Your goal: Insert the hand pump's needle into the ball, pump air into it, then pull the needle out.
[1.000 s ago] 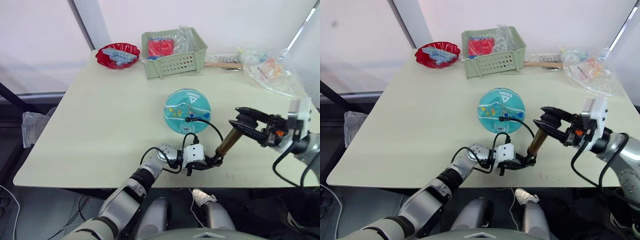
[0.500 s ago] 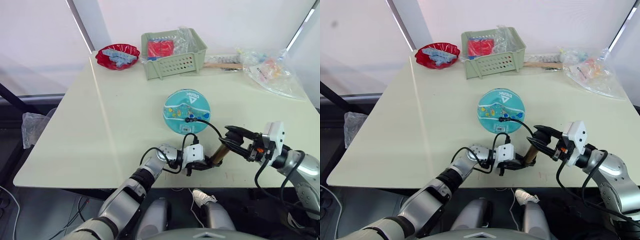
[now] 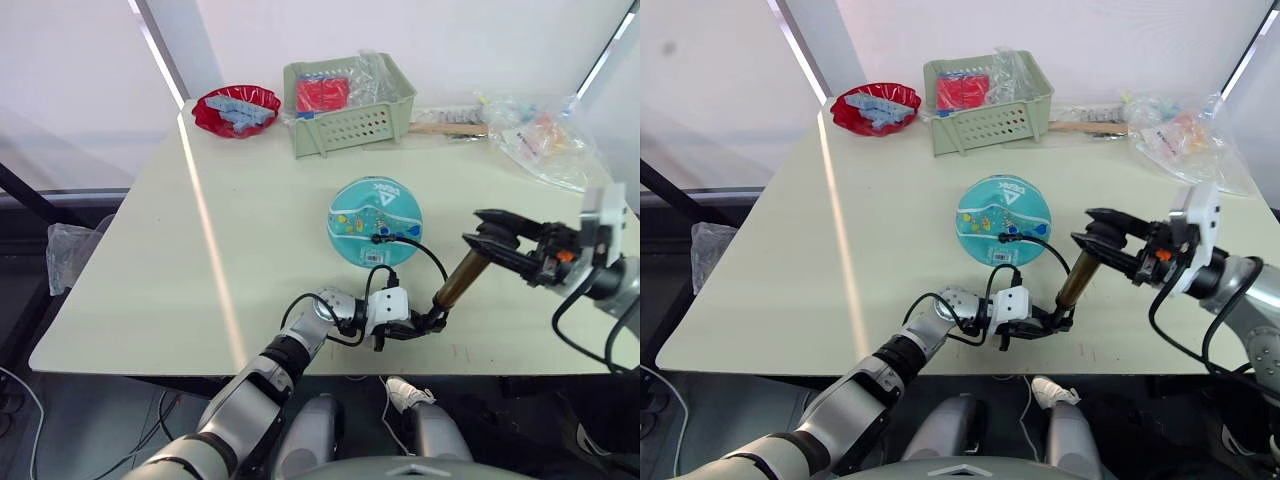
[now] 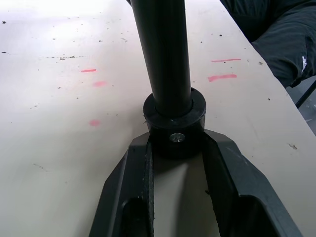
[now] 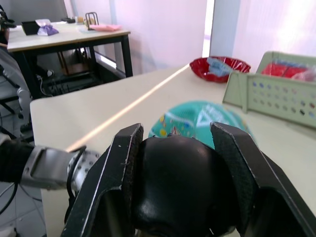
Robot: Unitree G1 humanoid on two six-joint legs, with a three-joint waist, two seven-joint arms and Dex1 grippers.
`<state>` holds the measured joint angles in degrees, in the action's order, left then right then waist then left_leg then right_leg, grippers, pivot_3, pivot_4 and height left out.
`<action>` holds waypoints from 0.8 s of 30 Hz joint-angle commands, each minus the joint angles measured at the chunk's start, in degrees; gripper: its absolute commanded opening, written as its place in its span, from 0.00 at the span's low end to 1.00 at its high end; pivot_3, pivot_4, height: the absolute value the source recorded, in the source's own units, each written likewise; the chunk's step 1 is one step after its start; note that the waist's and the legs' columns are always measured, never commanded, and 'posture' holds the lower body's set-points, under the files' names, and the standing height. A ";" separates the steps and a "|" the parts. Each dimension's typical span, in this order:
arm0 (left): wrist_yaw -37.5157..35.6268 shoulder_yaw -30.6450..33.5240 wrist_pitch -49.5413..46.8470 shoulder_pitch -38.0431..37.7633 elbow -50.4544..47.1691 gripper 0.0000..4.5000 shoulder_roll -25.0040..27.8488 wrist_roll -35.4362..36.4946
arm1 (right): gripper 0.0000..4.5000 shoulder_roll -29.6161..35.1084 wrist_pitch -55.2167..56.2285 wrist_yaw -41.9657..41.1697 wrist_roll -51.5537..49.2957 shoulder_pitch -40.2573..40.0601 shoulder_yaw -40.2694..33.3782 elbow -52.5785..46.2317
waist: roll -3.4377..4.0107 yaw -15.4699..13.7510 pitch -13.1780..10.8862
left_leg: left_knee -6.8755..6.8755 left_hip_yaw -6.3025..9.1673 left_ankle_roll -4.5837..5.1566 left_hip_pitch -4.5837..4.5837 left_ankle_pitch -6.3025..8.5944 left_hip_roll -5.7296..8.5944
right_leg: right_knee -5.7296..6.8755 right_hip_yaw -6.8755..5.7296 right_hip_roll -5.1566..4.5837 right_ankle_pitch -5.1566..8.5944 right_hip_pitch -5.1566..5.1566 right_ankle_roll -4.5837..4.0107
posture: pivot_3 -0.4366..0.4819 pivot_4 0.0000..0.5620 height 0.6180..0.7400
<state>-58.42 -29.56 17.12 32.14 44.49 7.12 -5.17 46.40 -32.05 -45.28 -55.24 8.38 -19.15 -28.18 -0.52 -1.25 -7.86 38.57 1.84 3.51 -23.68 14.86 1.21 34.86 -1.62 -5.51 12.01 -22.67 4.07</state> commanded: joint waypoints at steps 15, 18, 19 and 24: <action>0.50 -1.69 -3.11 -2.39 5.47 0.23 2.38 -4.54 | 0.41 4.35 -6.56 4.51 -10.43 6.69 -7.11 -2.08 | 0.04 0.06 -0.01 | 0.00 -0.01 0.00 -0.02 0.00 0.00 | 0.00 0.00 -0.22 0.00 -0.01 0.00 | 0.48 0.27 0.97; 0.54 -1.69 -3.05 -2.39 5.55 0.23 2.34 -4.55 | 0.41 2.96 -4.59 2.59 -3.94 1.57 -2.90 -3.14 | 0.00 0.06 0.03 | 0.00 0.00 0.00 0.01 0.00 0.00 | 0.01 -0.01 -0.19 0.00 0.00 0.00 | 0.48 0.27 0.97; 0.56 -1.70 -3.04 -2.37 5.58 0.23 2.35 -4.55 | 0.41 2.45 -3.89 2.04 -2.22 0.11 -1.70 -3.31 | -0.16 0.04 0.14 | -0.01 0.00 0.00 0.01 0.00 0.00 | 0.01 -0.02 -0.17 0.00 0.01 0.00 | 0.48 0.27 0.97; 0.78 -1.74 -3.01 -2.29 5.73 0.23 2.31 -4.61 | 0.41 -1.38 2.65 0.25 6.54 -4.25 3.86 -1.90 | -0.20 0.30 0.39 | -0.01 -0.02 0.00 0.17 0.00 -0.02 | 0.02 0.02 -0.03 0.01 0.10 0.01 | 0.48 0.27 0.97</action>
<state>-58.17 -29.54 17.11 32.23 44.82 7.41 -5.27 45.65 -30.81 -44.00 -53.34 6.02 -18.41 -31.18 -0.72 -0.95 -7.47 38.57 1.82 3.51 -23.50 14.86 1.19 34.87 -1.60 -5.54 12.02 -22.57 4.08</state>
